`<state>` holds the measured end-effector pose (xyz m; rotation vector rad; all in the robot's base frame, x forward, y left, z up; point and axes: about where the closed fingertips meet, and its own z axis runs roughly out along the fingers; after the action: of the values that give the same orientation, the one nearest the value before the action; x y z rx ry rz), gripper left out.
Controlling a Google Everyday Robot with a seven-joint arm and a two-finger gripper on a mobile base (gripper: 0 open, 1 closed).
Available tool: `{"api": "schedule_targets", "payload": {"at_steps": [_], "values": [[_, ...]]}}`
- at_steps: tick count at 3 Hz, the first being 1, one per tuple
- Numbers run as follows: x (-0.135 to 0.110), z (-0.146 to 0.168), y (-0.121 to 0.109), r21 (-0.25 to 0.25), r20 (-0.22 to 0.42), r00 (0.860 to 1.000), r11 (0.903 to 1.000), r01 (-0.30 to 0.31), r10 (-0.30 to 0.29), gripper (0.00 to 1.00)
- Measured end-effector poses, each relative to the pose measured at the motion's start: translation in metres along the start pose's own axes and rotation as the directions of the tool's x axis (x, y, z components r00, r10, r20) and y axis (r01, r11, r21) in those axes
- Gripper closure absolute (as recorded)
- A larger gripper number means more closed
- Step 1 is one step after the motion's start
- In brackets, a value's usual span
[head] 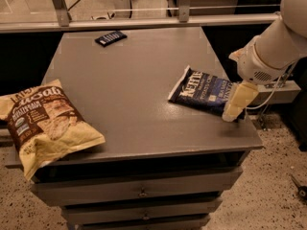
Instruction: Move blue chip bag near rxbar blueberry
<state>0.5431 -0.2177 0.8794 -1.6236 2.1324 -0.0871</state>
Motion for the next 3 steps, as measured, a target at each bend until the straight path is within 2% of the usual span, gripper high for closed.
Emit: {"api": "schedule_targets", "payload": {"at_steps": [1, 2, 3], "values": [[0.012, 0.021, -0.013, -0.017, 0.008, 0.999, 0.9985, -0.052, 0.052, 0.08], [0.015, 0.028, -0.020, -0.034, 0.017, 0.996, 0.9959, -0.083, 0.084, 0.24], [0.012, 0.025, -0.025, -0.041, 0.037, 0.994, 0.9938, -0.103, 0.105, 0.48]]}}
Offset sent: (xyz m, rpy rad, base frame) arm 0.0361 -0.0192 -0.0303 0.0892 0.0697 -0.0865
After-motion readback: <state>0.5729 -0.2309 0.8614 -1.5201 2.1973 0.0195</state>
